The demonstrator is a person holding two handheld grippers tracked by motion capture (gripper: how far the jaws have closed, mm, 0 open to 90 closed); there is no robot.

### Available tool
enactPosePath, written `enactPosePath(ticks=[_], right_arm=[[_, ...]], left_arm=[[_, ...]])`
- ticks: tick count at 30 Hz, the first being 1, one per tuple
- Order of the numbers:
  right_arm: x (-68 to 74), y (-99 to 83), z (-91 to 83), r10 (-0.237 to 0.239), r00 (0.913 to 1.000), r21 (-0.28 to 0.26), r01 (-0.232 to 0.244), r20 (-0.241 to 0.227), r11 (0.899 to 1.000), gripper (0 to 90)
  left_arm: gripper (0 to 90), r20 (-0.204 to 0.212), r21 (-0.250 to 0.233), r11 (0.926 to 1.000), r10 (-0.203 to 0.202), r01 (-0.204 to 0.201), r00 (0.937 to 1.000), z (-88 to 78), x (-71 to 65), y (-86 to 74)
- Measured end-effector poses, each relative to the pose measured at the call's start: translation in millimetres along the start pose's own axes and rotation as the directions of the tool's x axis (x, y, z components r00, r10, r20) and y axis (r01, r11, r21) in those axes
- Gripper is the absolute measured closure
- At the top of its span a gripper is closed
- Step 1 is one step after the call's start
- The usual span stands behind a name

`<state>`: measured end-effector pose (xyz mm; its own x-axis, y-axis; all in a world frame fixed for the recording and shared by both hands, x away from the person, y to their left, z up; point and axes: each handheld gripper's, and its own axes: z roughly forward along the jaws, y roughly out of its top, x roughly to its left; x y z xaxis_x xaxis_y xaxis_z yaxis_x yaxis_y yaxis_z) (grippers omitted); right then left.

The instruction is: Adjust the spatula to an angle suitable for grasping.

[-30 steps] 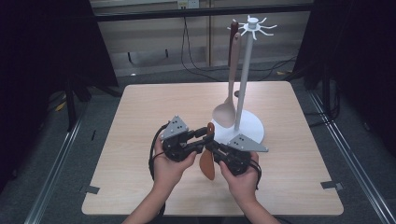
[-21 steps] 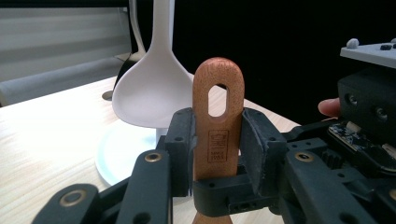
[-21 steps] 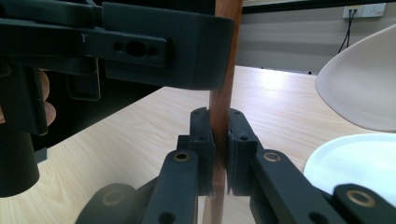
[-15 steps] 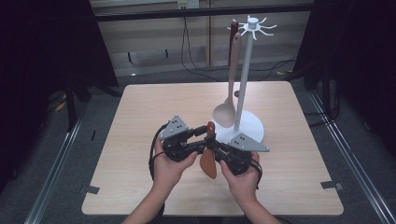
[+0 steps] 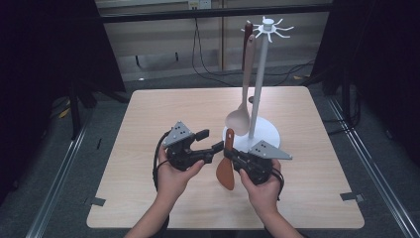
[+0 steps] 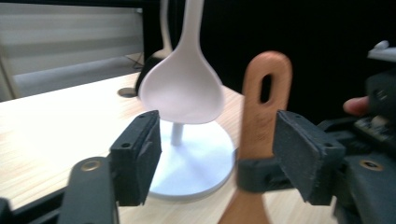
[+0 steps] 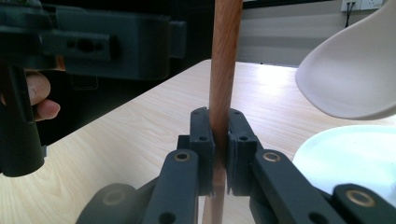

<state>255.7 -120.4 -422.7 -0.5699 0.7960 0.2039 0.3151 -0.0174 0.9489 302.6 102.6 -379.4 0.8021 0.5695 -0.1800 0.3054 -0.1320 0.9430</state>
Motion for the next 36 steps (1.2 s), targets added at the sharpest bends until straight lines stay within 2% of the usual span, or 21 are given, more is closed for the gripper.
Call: enactPosePath(ticks=[1, 7, 14, 17, 32, 36], right_arm=[[-1.3, 0.2, -0.9, 0.002, 1.0000, -0.001, -0.002, 0.000, 1.000, 84.0], [-6.1, 1.1, -4.2, -0.006, 1.0000, 0.005, 0.006, -0.008, 1.000, 84.0], [-11.4, 3.8, -8.5, -0.010, 0.9998, -0.002, 0.010, -0.017, 1.000, 83.9], [-13.2, 4.9, -10.4, -0.010, 0.9995, -0.001, 0.010, -0.028, 1.000, 83.9], [-22.7, 19.5, -21.1, -0.026, 0.9962, -0.009, 0.025, -0.083, 1.000, 83.9], [-26.2, 26.2, -24.2, -0.027, 0.9957, -0.013, 0.026, -0.089, 1.000, 83.9]], left_arm=[[31.3, -0.019, 0.014, 0.9999, 0.005, -0.005, 0.9998, -0.9, 1.2, -1.3], [23.8, -0.064, 0.043, 0.9991, 0.010, -0.007, 0.9979, -3.0, 12.4, -10.9], [18.6, -0.100, 0.065, 0.9975, -0.020, 0.027, 0.9947, -3.8, 23.8, -23.7], [17.4, -0.118, 0.084, 0.9960, -0.019, 0.029, 0.9928, -4.5, 27.6, -28.5], [11.0, -0.124, 0.154, 0.9876, -0.009, 0.028, 0.9923, -0.3, 34.9, -46.9], [10.2, -0.135, 0.153, 0.9877, -0.008, 0.029, 0.9909, 0.0, 34.5, -47.3]])
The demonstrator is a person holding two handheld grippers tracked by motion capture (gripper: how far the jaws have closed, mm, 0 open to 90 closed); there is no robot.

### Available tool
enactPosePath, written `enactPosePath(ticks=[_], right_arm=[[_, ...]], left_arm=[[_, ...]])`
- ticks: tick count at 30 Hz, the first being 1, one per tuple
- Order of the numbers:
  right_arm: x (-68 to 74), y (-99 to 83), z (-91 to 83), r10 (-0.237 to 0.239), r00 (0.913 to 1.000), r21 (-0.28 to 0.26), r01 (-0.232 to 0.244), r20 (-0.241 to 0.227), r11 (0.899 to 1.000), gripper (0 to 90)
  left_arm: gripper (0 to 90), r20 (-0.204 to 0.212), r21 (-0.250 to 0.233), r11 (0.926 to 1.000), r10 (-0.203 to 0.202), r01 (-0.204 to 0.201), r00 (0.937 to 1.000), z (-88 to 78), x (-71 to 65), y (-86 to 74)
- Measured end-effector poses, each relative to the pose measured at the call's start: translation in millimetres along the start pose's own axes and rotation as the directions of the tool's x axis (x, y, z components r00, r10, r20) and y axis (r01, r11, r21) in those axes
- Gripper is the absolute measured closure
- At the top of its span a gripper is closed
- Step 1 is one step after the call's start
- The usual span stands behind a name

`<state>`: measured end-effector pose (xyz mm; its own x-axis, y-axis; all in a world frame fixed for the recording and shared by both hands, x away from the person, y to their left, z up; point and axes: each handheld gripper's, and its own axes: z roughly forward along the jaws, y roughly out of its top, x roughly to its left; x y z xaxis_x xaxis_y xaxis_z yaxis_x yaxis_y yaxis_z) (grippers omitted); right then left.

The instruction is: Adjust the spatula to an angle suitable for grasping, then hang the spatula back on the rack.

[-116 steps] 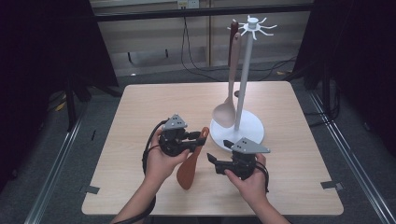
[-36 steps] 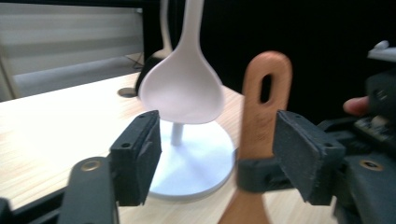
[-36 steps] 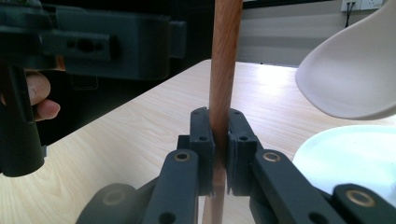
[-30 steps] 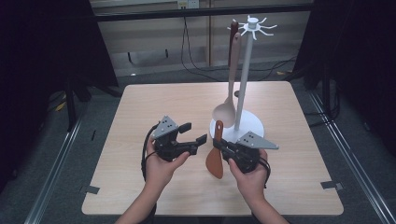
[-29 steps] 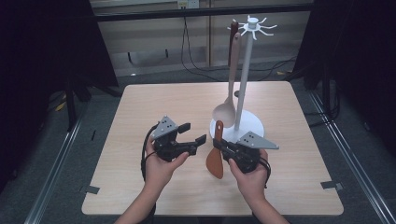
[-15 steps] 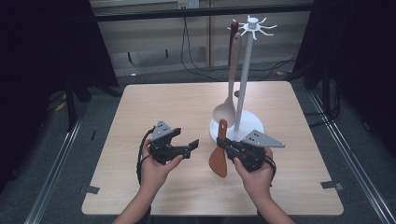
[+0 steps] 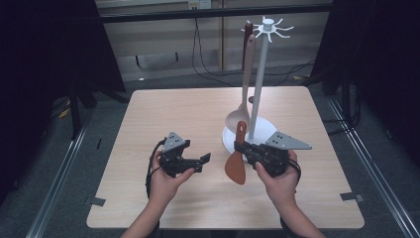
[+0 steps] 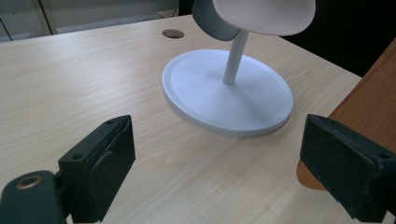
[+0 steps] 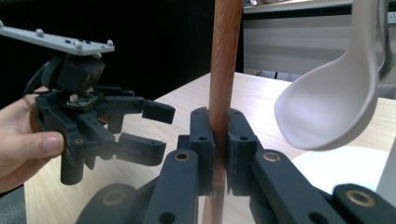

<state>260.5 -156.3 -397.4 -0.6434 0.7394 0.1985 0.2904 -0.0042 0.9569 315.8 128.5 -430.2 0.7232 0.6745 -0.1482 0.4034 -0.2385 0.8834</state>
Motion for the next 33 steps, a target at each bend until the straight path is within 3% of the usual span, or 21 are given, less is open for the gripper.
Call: enactPosePath(ticks=[18, 26, 33], right_arm=[[-12.9, 28.9, -11.8, -0.004, 0.9986, 0.001, 0.004, -0.053, 1.000, 84.0], [-20.9, 50.3, -15.8, 0.005, 0.9959, -0.005, -0.005, -0.090, 1.000, 84.0], [-27.2, 72.6, -23.5, -0.001, 0.9951, -0.042, -0.003, -0.098, 0.999, 83.9]], left_arm=[[8.4, -0.011, 0.025, 0.9997, 0.005, -0.005, 0.9999, 1.7, 1.7, -5.8], [8.2, -0.013, 0.041, 0.9991, 0.005, -0.005, 0.9999, 2.7, 2.9, -7.5], [8.2, -0.012, 0.043, 0.9991, 0.003, -0.002, 0.9999, 4.4, 2.8, -8.0]])
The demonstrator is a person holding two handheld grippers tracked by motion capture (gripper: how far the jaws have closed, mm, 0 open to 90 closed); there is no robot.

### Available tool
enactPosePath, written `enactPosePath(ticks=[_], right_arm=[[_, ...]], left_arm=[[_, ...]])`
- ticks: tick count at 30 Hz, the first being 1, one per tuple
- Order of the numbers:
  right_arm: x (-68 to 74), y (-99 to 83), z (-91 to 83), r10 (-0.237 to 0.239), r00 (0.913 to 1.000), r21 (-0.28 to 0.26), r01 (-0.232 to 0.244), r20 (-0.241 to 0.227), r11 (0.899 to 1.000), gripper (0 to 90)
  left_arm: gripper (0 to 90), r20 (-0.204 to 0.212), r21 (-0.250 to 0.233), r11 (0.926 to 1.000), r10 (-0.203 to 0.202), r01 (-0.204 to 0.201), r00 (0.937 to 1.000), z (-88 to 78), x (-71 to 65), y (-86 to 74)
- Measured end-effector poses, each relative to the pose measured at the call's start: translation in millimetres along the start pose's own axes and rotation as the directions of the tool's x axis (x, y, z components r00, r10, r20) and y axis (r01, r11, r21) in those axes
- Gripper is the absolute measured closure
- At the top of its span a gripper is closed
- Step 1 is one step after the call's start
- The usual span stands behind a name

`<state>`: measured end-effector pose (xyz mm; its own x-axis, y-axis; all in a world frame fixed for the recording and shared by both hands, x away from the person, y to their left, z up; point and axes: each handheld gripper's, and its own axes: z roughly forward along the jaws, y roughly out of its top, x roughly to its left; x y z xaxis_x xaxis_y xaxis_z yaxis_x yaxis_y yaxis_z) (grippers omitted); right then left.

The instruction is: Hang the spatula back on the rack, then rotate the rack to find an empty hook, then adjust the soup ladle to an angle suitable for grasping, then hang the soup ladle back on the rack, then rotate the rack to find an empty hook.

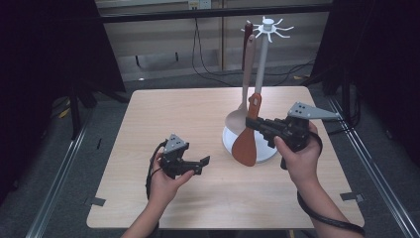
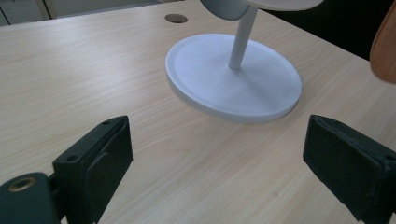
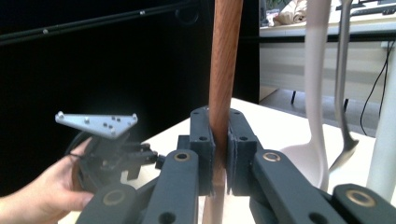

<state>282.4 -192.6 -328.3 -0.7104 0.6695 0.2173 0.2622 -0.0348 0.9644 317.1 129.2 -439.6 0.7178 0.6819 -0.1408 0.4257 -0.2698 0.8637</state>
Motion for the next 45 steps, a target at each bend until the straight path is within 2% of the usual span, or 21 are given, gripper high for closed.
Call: enactPosePath(ticks=[4, 15, 17, 22, 40, 41, 42, 45], right_arm=[[-1.4, 10.1, -0.4, -0.015, 0.9999, -0.003, 0.015, -0.003, 1.000, 84.0], [-3.5, 24.6, 2.6, -0.015, 0.9998, -0.007, 0.015, -0.015, 1.000, 84.0], [-4.1, 27.3, 2.3, -0.009, 0.9998, -0.010, 0.009, -0.018, 1.000, 83.9], [-5.9, 34.6, 0.8, -0.017, 0.9997, -0.018, 0.017, -0.014, 1.000, 83.9], [-14.2, 53.8, -0.2, -0.023, 0.9997, -0.025, 0.023, -0.005, 0.999, 83.9], [-14.3, 55.2, -0.5, -0.022, 0.9998, -0.024, 0.022, -0.002, 0.999, 83.9], [-14.6, 56.7, -0.3, -0.026, 0.9997, -0.028, 0.025, -0.002, 0.999, 83.9], [-14.7, 60.4, 0.3, -0.031, 0.9995, -0.029, 0.031, -0.003, 0.999, 83.9]], left_arm=[[8.2, 0.000, 0.000, 1.0000, -0.004, 0.004, 1.0000, -0.5, -0.2, 0.1], [8.2, -0.002, -0.003, 1.0000, -0.004, 0.004, 1.0000, -2.9, 0.2, -0.3], [8.2, 0.001, -0.003, 1.0000, 0.009, -0.009, 1.0000, -2.9, 0.6, 0.3], [8.2, 0.001, 0.003, 1.0000, -0.003, 0.003, 1.0000, -2.4, -0.1, -1.3], [8.2, 0.003, 0.001, 1.0000, -0.003, 0.003, 1.0000, -2.1, 0.1, -0.7], [8.2, 0.003, 0.002, 1.0000, -0.003, 0.003, 1.0000, -1.9, -0.1, -0.9], [8.2, 0.001, 0.007, 0.9999, 0.014, -0.014, 0.9999, -2.3, 1.0, -0.7], [8.2, 0.004, 0.008, 1.0000, -0.002, 0.002, 1.0000, -2.0, 0.0, -1.3]])
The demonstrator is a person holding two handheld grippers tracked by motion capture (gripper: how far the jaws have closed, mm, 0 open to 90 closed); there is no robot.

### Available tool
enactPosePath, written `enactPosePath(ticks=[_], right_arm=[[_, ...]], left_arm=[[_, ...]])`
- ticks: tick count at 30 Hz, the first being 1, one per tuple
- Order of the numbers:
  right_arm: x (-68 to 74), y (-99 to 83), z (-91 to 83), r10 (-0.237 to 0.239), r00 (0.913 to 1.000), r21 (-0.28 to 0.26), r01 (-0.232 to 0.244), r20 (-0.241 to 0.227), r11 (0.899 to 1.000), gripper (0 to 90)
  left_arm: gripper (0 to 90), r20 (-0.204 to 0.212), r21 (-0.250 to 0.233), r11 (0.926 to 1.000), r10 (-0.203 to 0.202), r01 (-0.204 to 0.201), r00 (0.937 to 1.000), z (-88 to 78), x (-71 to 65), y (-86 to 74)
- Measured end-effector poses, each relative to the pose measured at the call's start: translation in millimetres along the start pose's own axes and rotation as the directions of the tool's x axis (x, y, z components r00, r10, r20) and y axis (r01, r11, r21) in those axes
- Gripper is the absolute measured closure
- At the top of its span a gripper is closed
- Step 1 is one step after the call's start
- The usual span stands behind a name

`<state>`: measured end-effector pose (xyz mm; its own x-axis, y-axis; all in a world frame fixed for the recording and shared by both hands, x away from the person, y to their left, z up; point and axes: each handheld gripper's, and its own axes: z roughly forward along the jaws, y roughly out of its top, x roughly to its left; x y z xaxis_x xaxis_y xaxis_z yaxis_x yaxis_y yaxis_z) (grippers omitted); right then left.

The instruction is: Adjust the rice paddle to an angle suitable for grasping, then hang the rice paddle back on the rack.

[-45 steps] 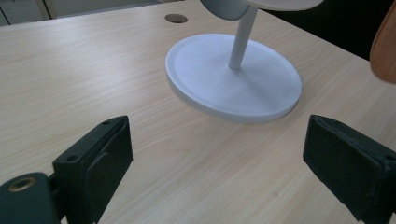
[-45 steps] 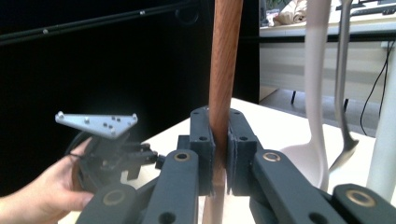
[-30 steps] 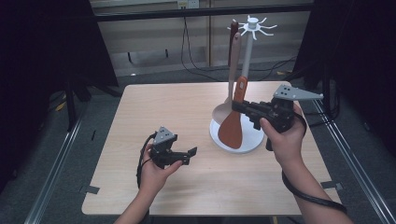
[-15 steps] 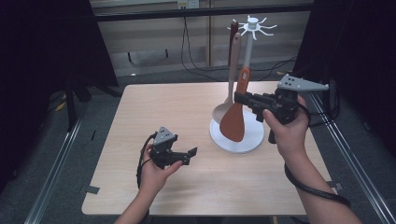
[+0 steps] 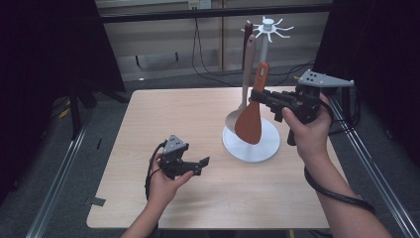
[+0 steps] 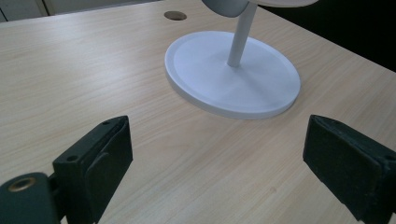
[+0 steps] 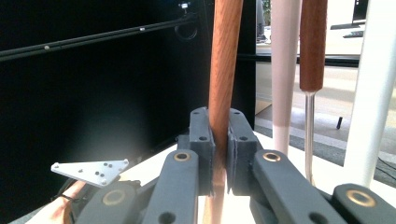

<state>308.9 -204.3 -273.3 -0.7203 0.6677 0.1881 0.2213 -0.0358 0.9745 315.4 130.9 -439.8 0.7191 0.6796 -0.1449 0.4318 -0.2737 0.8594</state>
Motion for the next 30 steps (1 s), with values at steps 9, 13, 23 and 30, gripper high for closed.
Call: enactPosePath(ticks=[9, 13, 23, 30], right_arm=[[-1.7, 7.0, 4.2, -0.008, 0.9999, 0.002, 0.008, 0.005, 1.000, 84.0], [-1.7, 12.1, 6.0, -0.019, 0.9998, -0.010, 0.019, -0.002, 1.000, 83.9], [-10.5, 29.8, 3.5, -0.023, 0.9997, -0.032, 0.024, 0.011, 0.999, 83.9], [-18.4, 38.8, 2.9, -0.005, 0.9999, -0.046, 0.006, 0.015, 0.999, 83.9]], left_arm=[[8.2, -0.001, 0.006, 1.0000, 0.004, -0.004, 1.0000, -0.4, 0.4, -0.8], [8.2, -0.003, 0.001, 1.0000, 0.000, 0.000, 1.0000, -1.1, 1.4, -0.3], [8.2, 0.001, 0.001, 1.0000, 0.000, 0.000, 1.0000, -1.3, 1.4, -0.8], [8.2, 0.000, -0.002, 1.0000, -0.001, 0.001, 1.0000, -1.4, 1.6, 0.0]])
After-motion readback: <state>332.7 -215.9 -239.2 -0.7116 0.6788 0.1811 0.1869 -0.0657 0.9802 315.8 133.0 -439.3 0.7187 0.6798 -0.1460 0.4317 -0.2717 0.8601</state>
